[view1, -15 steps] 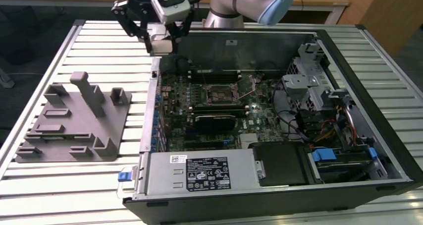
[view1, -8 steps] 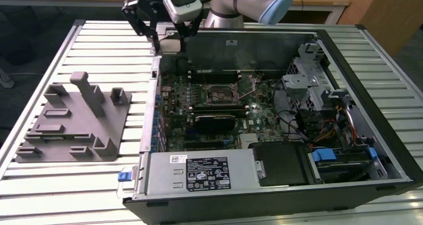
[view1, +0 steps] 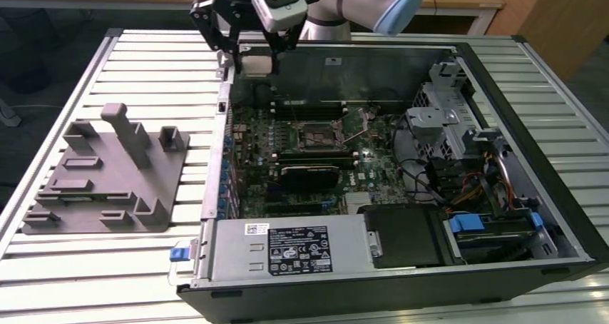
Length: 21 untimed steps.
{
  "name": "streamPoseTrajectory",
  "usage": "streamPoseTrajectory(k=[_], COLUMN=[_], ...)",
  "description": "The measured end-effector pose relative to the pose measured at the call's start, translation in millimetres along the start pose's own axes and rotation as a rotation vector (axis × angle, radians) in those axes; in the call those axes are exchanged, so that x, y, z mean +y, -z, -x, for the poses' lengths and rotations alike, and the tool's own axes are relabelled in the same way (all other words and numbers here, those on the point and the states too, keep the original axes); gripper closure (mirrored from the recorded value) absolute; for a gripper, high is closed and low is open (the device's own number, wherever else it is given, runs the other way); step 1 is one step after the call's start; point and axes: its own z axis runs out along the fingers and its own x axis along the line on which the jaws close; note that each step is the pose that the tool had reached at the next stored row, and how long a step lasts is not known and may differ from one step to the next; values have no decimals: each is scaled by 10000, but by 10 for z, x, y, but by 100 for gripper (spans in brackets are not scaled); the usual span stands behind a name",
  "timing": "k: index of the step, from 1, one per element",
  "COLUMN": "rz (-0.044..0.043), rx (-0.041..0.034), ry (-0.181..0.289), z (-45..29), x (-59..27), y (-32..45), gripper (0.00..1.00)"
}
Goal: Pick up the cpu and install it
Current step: 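Pick up the cpu and move it towards the insertion slot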
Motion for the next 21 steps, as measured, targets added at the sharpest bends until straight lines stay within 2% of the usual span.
streamPoseTrajectory(k=[21], rz=[0], rx=[0], ry=[0], z=[400], x=[36], y=[-13], gripper=[45])
